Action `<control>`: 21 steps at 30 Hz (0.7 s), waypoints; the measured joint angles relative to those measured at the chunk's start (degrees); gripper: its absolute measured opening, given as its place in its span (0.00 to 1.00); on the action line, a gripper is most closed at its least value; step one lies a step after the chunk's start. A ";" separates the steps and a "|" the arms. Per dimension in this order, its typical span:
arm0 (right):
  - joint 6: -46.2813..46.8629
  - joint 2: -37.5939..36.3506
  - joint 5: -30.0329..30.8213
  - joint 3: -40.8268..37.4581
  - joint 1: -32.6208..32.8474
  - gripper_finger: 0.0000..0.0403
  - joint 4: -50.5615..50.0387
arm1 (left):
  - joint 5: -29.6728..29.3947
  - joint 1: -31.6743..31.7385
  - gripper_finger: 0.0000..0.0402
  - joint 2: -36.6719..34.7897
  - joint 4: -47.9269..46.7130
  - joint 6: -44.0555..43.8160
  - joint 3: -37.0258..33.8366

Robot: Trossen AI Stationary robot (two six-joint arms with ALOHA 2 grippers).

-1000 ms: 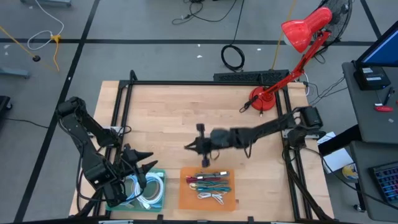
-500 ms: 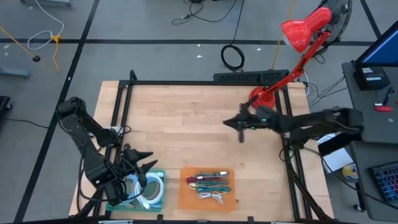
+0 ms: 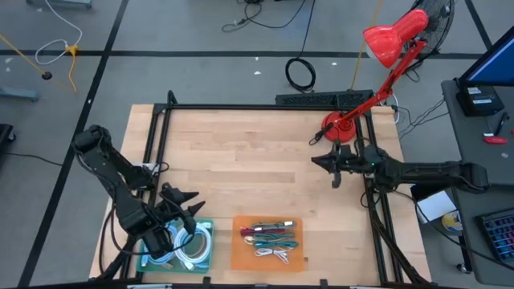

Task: Pick & Place USB Port
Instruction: Return to Home Position

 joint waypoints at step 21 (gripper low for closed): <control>-4.22 -5.18 18.91 -0.62 19.19 0.00 -20.87 | -0.43 1.75 0.49 0.00 -0.45 9.28 0.00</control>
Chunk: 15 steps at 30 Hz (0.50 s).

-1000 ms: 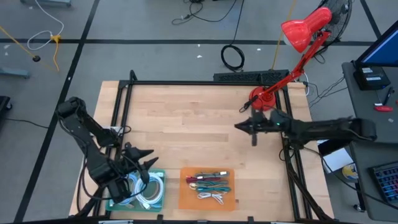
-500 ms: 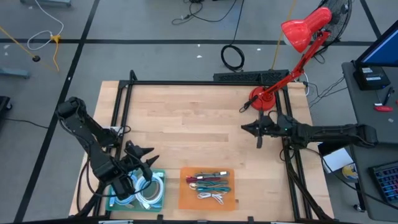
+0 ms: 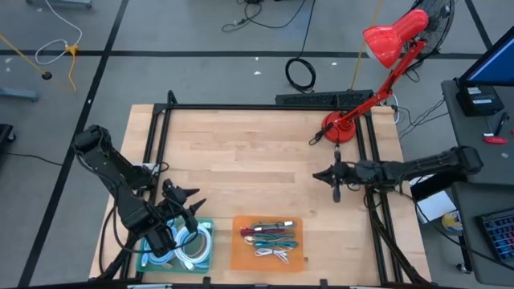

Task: Pick & Place USB Port
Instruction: Return to Home Position

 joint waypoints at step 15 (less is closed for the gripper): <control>-4.40 -4.17 -3.74 -0.07 -1.34 0.00 -1.98 | -0.99 -0.02 0.49 0.00 -0.03 1.43 0.00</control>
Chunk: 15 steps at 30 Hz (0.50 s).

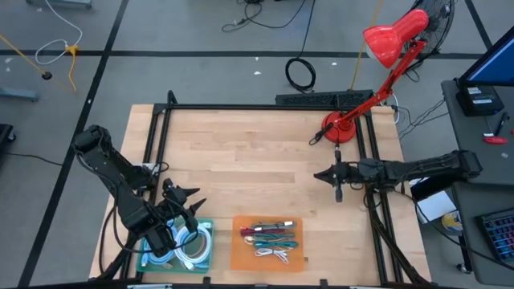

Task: Pick & Place USB Port
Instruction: Return to Home Position

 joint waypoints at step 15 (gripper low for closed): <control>-1.84 -17.72 -8.53 0.02 -8.54 0.00 -7.79 | 1.46 0.00 0.49 0.00 -0.02 0.30 0.00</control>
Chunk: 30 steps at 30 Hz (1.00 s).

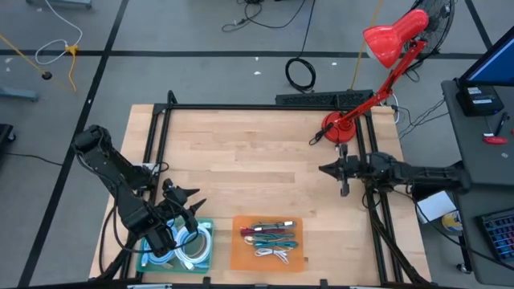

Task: Pick & Place USB Port
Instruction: Return to Home Position

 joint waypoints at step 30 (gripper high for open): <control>-3.24 -6.00 -2.14 0.02 0.01 0.00 4.33 | 0.65 -0.39 0.49 -0.02 0.33 -0.73 0.00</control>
